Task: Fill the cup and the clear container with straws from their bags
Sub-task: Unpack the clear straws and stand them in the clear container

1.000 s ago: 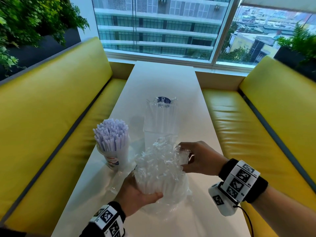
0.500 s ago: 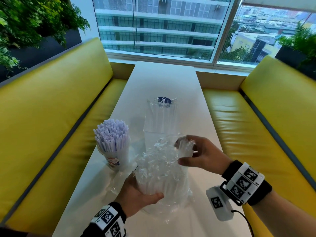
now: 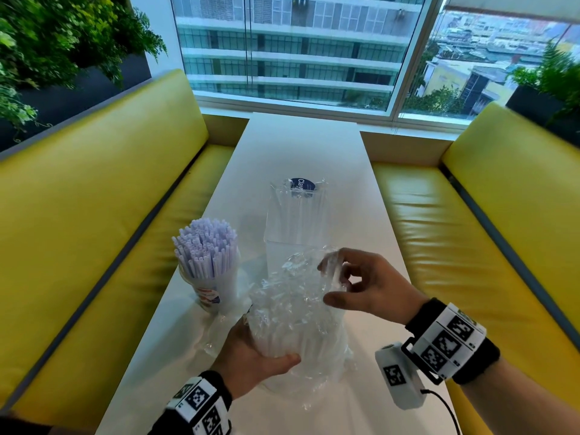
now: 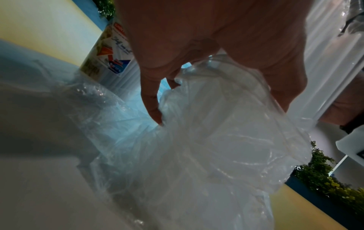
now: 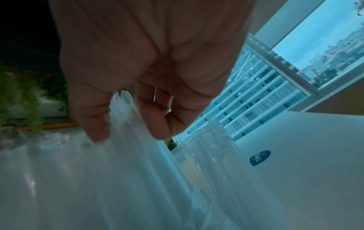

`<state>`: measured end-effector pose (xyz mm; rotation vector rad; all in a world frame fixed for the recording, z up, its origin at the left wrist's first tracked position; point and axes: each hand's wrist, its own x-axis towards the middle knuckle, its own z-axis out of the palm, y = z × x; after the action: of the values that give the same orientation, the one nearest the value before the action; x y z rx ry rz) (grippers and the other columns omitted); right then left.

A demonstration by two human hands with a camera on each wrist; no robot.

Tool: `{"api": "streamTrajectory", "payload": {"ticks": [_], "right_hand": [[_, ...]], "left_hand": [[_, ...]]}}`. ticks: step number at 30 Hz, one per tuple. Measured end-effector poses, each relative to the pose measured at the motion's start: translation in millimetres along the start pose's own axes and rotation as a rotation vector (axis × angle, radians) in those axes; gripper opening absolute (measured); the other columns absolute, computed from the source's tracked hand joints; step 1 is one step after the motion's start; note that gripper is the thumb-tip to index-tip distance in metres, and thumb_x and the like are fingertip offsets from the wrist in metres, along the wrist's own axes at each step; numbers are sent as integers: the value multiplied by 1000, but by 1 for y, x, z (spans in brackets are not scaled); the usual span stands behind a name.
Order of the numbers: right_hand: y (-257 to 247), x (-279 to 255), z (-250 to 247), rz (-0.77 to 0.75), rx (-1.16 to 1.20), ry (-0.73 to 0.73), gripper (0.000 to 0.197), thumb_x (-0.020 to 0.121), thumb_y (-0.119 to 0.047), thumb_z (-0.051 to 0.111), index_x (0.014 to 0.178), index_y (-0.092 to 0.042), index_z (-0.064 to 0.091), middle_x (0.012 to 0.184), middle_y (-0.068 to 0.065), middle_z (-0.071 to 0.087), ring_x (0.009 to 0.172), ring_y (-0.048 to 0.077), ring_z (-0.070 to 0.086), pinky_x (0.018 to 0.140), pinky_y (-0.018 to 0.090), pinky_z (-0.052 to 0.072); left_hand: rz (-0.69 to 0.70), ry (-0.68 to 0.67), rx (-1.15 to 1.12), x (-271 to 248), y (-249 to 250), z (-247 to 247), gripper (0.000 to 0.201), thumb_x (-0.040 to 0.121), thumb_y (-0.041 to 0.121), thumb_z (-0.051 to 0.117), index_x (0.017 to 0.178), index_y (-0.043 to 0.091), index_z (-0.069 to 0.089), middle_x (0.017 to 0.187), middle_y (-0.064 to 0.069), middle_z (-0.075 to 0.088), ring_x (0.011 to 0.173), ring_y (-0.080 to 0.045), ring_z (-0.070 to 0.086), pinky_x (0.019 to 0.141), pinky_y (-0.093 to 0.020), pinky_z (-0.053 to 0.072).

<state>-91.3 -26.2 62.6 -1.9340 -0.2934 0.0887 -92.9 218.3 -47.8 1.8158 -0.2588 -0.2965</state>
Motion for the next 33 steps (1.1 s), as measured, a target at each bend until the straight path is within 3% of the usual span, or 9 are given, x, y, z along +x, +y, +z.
{"api": "streamTrajectory", "payload": {"ticks": [2, 5, 8, 11, 14, 17, 24, 30, 33], "right_hand": [[-1, 1, 1, -45, -42, 14, 26, 77, -16, 83, 79, -36, 65, 97, -12, 70, 65, 15, 46, 62, 29, 47], [-3, 3, 4, -113, -128, 71, 26, 77, -18, 77, 74, -41, 64, 88, -16, 70, 67, 29, 54, 61, 24, 45], [-7, 5, 4, -128, -106, 147, 8, 78, -20, 74, 81, -18, 67, 77, -3, 64, 65, 30, 52, 59, 27, 41], [-8, 6, 4, -144, -88, 151, 22, 80, -23, 70, 86, -3, 63, 78, 20, 57, 66, 31, 48, 56, 34, 41], [-10, 3, 1, -69, -80, -46, 21, 80, -17, 64, 100, -13, 66, 91, 5, 63, 80, 32, 52, 57, 44, 45], [-8, -1, 1, 18, -128, -181, 41, 72, -7, 62, 111, -20, 64, 92, -18, 60, 85, 26, 55, 62, 46, 52], [1, 2, 13, -46, -253, -122, 43, 68, -13, 85, 106, -21, 65, 85, -16, 63, 71, 13, 57, 51, 24, 49], [5, 4, 18, -115, -257, -2, 38, 68, -7, 83, 96, -25, 65, 88, -11, 63, 64, 11, 47, 53, 10, 37], [4, 5, 16, -75, -85, 58, 45, 68, -3, 80, 101, -28, 65, 93, -3, 65, 72, 26, 54, 56, 22, 44]], "left_hand": [[-10, 3, -3, 1, -2, 0, 71, 44, 36, 95, 108, 24, 67, 101, 11, 75, 94, -8, 71, 83, -41, 60], [24, 4, -1, 1, -2, -1, 69, 44, 35, 94, 107, 25, 67, 101, 14, 75, 95, -4, 71, 84, -36, 60], [73, 5, -12, -1, 3, -4, 65, 43, 34, 92, 102, 32, 65, 100, 22, 72, 95, 3, 68, 79, -14, 55], [124, 28, 6, -2, 6, -10, 65, 43, 37, 90, 102, 39, 64, 105, 28, 69, 99, 8, 65, 81, -1, 45], [152, 23, 36, -3, 4, -16, 68, 45, 37, 91, 102, 57, 61, 106, 32, 67, 100, 11, 64, 82, 1, 43], [114, 17, 28, -4, -4, -18, 63, 44, 38, 91, 101, 45, 66, 104, 26, 70, 99, 5, 66, 87, -11, 52], [83, -15, 17, -1, -15, -19, 75, 50, 34, 96, 117, 33, 60, 114, 10, 71, 111, -9, 66, 98, -35, 52], [69, 1, 21, 1, -17, -16, 74, 50, 32, 97, 115, 31, 62, 113, 13, 72, 109, -6, 67, 94, -29, 53], [52, -5, 7, 2, -18, -15, 77, 49, 33, 97, 118, 28, 61, 114, 12, 71, 109, -6, 67, 92, -26, 53]]}}
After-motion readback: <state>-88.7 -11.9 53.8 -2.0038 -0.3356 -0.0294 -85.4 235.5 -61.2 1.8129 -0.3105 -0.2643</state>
